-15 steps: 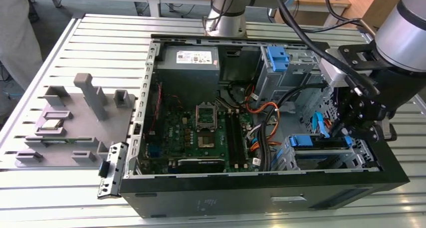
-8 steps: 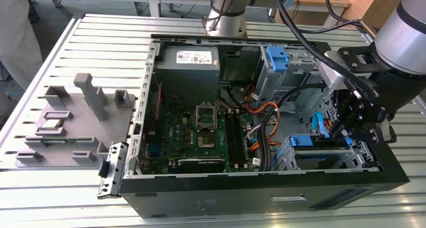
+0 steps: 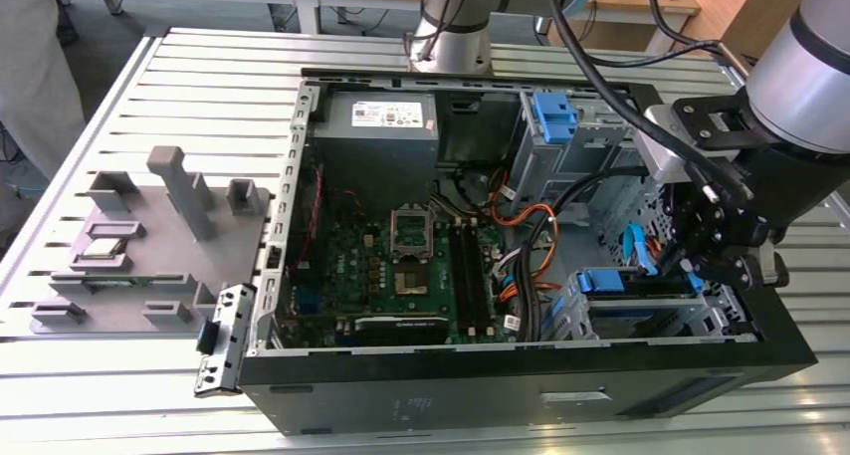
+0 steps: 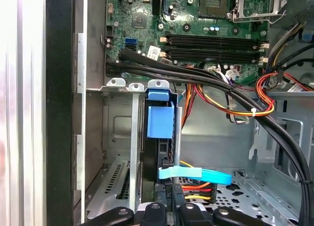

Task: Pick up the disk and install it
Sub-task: 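Insert the second disk wire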

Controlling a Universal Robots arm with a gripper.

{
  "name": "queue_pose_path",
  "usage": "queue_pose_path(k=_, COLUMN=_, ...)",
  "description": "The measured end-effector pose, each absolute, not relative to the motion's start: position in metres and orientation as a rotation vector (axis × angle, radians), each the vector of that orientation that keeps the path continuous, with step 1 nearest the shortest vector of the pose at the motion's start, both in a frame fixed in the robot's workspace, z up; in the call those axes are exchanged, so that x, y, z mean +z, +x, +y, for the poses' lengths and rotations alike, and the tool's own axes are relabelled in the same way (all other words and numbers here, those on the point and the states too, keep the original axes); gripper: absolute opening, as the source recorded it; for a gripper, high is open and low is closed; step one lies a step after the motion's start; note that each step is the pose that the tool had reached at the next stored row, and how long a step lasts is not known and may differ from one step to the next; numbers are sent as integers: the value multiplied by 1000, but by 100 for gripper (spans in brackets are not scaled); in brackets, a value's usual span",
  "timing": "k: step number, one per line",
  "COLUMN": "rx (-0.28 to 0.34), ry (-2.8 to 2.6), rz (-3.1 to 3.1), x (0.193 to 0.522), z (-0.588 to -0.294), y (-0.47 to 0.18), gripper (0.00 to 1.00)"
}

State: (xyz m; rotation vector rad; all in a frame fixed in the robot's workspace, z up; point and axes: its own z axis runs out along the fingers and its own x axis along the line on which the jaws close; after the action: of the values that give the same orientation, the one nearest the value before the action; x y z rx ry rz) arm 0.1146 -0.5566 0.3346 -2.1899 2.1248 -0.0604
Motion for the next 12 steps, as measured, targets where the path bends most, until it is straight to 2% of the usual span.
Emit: queue_pose_path(k=12, rx=-60, ry=-2189, rz=2124, x=333, z=-559, y=115, gripper=17)
